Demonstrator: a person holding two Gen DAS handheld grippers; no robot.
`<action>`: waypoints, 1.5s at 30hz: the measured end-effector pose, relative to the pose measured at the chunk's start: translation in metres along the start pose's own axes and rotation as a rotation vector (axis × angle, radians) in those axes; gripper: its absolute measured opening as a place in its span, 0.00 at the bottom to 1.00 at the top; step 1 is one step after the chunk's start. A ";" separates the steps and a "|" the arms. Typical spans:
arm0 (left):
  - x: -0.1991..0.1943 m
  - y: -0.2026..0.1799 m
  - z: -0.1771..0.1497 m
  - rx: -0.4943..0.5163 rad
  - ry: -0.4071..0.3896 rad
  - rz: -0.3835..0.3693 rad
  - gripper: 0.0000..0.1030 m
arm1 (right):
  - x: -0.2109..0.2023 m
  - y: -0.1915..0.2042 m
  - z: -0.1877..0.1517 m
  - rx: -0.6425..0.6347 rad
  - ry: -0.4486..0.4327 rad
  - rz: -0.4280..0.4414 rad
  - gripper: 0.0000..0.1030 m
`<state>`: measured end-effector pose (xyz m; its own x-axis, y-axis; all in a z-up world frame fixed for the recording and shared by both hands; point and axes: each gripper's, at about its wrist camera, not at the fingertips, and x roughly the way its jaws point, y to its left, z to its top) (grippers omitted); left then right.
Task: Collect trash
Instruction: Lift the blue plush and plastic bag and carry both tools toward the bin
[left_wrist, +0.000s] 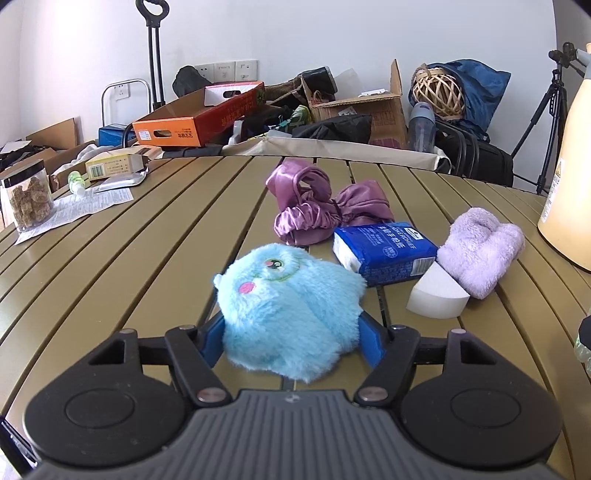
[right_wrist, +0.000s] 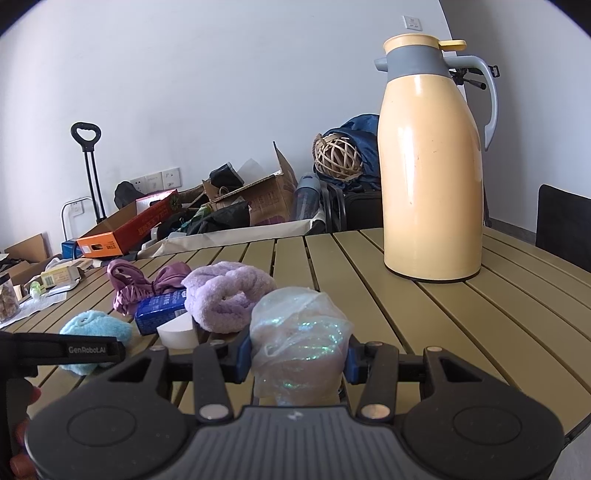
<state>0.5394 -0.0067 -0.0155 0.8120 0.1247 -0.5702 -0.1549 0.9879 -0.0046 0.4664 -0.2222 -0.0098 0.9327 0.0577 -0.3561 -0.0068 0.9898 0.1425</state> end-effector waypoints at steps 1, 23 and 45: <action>-0.001 0.001 0.000 -0.001 -0.002 0.001 0.69 | 0.000 0.000 0.000 0.000 0.000 0.000 0.44; -0.050 0.018 0.000 -0.015 -0.097 -0.039 0.69 | -0.022 0.012 -0.004 -0.022 -0.022 0.040 0.44; -0.124 0.037 -0.028 -0.004 -0.182 -0.089 0.69 | -0.078 0.025 -0.029 -0.047 0.005 0.051 0.44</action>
<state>0.4173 0.0114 0.0320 0.9109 0.0516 -0.4094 -0.0798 0.9955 -0.0520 0.3827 -0.1987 -0.0053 0.9288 0.1092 -0.3542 -0.0716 0.9905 0.1177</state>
